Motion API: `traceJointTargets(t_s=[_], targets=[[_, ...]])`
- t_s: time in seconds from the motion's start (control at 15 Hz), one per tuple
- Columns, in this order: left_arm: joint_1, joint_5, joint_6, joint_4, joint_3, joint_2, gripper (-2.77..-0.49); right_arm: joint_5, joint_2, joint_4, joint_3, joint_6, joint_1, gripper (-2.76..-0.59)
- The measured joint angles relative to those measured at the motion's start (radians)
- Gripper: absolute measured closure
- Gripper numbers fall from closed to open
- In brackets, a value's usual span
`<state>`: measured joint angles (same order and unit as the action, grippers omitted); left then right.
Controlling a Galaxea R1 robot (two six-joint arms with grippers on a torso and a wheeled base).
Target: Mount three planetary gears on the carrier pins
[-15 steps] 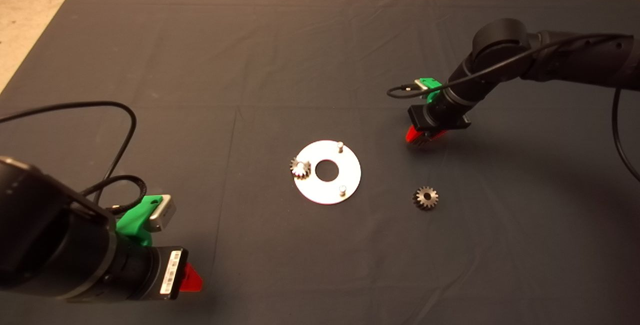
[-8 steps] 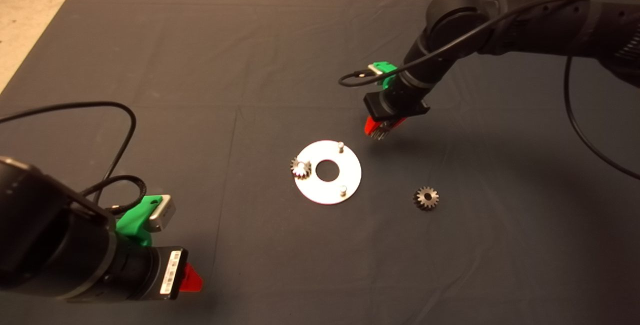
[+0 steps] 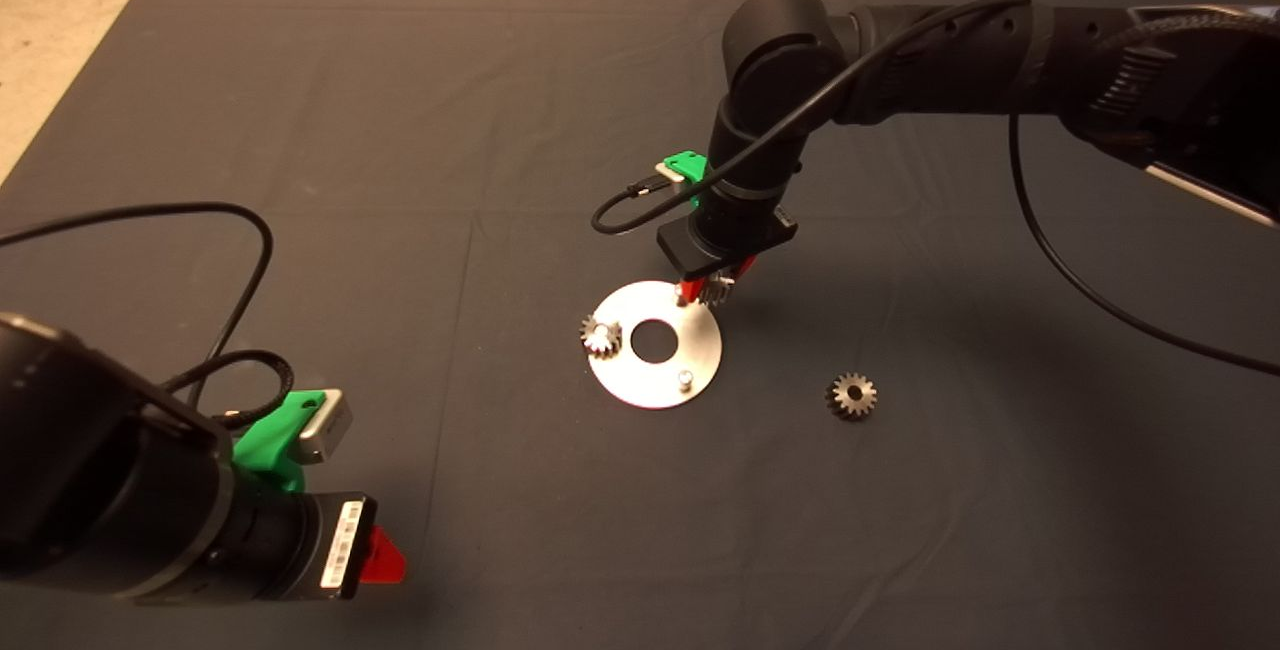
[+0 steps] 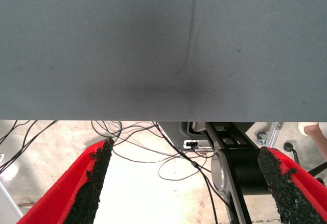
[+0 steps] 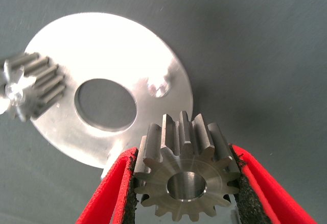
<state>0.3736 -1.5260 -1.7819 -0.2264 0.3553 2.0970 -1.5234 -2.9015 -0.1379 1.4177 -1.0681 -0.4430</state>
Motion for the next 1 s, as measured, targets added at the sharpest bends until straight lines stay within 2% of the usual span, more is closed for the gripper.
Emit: traceJointTargets(t_s=[0.13,0.6,1.0], targets=[[0.0,0.0,0.0,0.0,0.0,0.0,-2.04,-0.004,-0.002,-0.003,0.01,0.005,0.0,-1.13],[0.0,0.0,0.0,0.0,0.0,0.0,-2.04,-0.003,-0.006,-0.015,0.015,0.019,0.0,-1.13],[0.0,0.0,0.0,0.0,0.0,0.0,-2.04,-0.003,-0.039,-0.023,0.058,0.032,0.0,-1.13]])
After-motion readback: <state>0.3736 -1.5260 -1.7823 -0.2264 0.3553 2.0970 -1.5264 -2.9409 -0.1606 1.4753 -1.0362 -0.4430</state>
